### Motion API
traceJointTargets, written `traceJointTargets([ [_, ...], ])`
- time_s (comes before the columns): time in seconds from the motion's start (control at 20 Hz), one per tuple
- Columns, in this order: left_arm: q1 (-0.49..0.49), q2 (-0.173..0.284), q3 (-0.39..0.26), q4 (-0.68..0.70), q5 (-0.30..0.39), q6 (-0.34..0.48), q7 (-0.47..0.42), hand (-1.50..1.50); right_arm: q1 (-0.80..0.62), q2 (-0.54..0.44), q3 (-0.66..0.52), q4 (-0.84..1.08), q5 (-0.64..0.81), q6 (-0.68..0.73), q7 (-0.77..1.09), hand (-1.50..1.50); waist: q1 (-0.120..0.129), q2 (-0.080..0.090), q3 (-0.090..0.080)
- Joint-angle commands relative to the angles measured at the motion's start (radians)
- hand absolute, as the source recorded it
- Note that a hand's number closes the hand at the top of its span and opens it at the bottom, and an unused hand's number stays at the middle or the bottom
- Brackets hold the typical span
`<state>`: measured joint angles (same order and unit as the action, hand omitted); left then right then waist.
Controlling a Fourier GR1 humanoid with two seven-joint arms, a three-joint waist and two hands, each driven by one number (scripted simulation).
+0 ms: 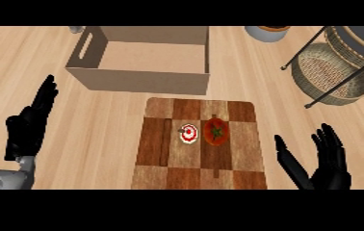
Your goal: Pick the tomato from the cutting board and place it in the tiered basket
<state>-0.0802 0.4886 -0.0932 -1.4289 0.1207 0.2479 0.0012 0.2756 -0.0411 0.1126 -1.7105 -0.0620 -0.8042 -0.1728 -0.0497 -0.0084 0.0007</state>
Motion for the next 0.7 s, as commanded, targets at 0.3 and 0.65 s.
traceJointTargets([
  [0.3, -0.047, -0.025, -0.055, -0.019, -0.067, 0.015, 0.020, 0.00, 0.318, -0.236, 0.301, -0.214, 0.400, 0.004, 0.336, -1.50, 0.059, 0.017, -0.009],
  [0.65, -0.092, -0.032, -0.062, -0.026, -0.075, 0.002, 0.048, 0.00, 0.227, -0.348, 0.289, -0.439, 0.617, 0.197, 0.851, -1.50, 0.072, 0.020, -0.009],
])
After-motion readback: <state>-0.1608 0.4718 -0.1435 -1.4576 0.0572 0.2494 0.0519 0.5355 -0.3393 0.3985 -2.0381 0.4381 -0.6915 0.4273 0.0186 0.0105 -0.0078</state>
